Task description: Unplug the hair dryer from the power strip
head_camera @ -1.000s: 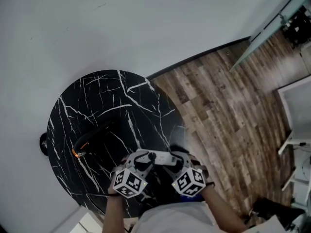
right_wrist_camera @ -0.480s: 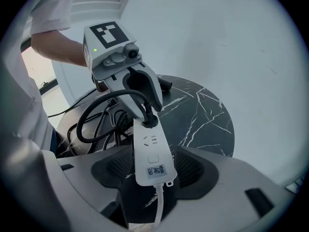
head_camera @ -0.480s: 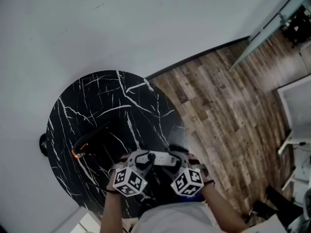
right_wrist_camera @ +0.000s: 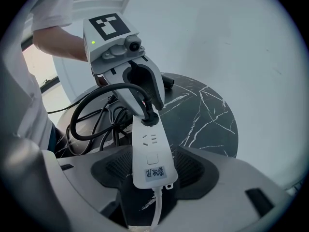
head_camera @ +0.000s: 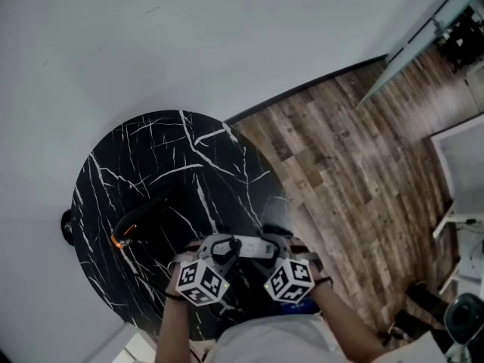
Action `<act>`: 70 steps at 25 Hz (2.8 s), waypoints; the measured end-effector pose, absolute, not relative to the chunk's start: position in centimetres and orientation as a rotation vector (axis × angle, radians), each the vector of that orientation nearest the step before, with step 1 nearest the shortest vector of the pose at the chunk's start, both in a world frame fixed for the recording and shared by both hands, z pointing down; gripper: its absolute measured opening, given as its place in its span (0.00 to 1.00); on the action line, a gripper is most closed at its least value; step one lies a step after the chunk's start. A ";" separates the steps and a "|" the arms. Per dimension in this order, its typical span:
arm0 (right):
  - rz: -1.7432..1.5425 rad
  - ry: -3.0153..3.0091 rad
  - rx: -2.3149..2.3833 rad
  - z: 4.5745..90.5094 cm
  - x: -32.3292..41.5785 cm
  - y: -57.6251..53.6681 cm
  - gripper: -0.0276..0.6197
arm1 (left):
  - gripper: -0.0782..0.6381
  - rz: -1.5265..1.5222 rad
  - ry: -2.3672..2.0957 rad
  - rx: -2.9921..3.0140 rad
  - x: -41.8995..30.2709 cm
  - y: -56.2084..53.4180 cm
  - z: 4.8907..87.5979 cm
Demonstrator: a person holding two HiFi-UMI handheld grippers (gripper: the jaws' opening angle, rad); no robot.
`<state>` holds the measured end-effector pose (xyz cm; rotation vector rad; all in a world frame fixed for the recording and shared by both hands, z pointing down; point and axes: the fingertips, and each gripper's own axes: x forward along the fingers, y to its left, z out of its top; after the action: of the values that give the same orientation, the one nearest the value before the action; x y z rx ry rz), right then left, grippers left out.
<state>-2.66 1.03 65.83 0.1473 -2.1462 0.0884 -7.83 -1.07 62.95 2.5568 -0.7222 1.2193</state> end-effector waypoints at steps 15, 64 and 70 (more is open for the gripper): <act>0.047 -2.143 0.128 66.2 -2.8 1.0 0.43 | 0.21 1.203 -0.647 2.575 -7.3 -0.5 63.3; 0.090 -1.937 -0.011 68.2 -3.2 1.3 0.46 | 0.19 1.404 -0.524 2.550 -7.1 -0.3 63.9; 0.096 -1.930 -0.016 68.2 -3.3 1.2 0.46 | 0.19 1.280 -0.251 2.396 -7.1 -0.6 64.0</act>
<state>-3.30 1.22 68.23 -0.0157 -1.9295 0.0957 -7.13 -0.61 63.98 2.3955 -0.2508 1.2800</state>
